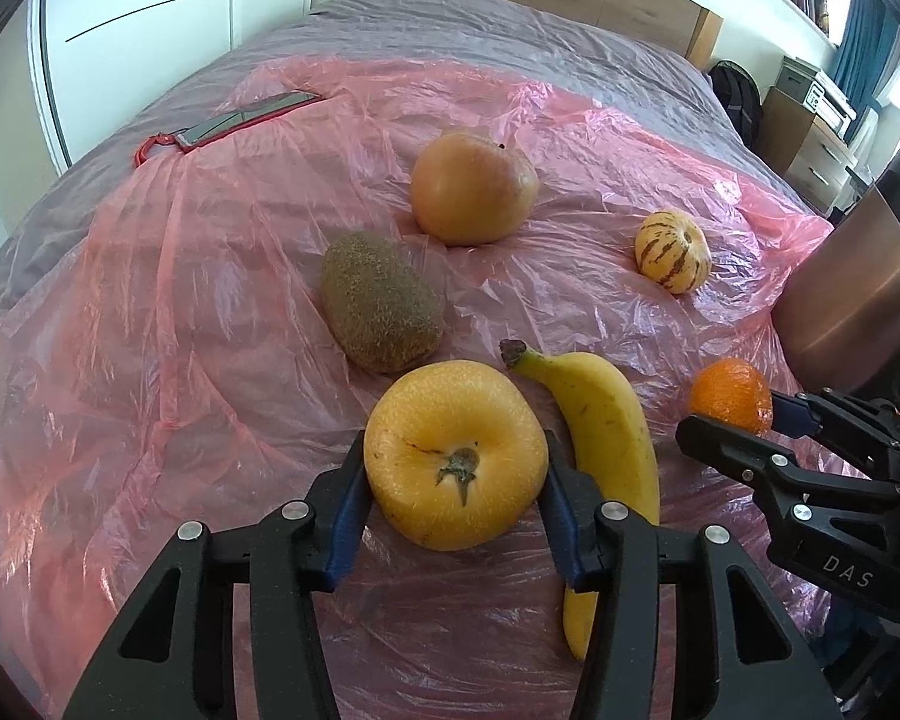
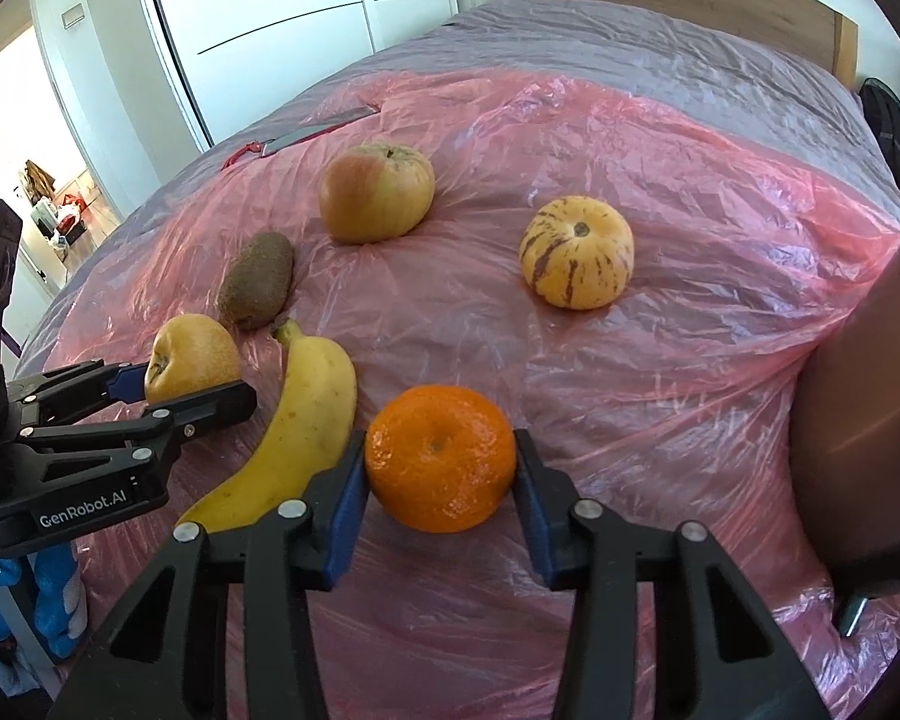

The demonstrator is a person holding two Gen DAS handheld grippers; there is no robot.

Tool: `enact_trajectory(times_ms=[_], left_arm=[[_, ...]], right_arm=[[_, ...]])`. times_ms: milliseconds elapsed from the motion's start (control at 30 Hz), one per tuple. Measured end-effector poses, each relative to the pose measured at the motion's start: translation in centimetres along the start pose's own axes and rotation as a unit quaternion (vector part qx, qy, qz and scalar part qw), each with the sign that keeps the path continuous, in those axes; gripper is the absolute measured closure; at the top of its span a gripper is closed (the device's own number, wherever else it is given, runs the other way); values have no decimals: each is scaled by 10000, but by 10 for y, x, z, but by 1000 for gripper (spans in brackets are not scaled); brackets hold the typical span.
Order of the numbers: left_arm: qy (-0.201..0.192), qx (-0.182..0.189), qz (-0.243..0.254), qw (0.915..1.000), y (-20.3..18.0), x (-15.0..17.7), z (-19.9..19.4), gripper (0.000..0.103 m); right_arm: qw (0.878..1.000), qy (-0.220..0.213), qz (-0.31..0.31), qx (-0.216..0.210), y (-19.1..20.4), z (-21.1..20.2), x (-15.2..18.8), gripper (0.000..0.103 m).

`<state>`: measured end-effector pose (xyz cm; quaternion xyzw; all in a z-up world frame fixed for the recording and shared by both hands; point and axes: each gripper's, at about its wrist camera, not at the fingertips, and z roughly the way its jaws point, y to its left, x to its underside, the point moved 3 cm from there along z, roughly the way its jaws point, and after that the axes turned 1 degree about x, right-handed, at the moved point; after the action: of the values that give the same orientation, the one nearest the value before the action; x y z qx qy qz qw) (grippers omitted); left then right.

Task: Organize fruits
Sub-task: 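Grasp the yellow pear with the left gripper while the right grasps the mandarin, then carry the pear in the left gripper to the green tray while the right carries the mandarin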

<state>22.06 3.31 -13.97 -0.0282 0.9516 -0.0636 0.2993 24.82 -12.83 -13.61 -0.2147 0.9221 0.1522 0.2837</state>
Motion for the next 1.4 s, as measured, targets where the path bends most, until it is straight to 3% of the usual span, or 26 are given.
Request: enact_trajectory(times_ms=[367, 800, 1100, 1400], left_arm=[[-265, 52, 26, 9996, -6, 6, -56, 58], [-385, 262, 184, 9987, -38, 35, -125, 58], [-426, 568, 504, 9962, -86, 53, -171, 58], [-337, 1229, 891, 9878, -155, 70, -208, 58]], right_arm=[[9997, -223, -82, -8, 17, -59, 10, 84], [9988, -482, -52, 46, 28, -142, 52, 84], [9971, -691, 141, 286, 6, -200, 85, 84], [9933, -900, 442, 572, -23, -253, 122, 84]])
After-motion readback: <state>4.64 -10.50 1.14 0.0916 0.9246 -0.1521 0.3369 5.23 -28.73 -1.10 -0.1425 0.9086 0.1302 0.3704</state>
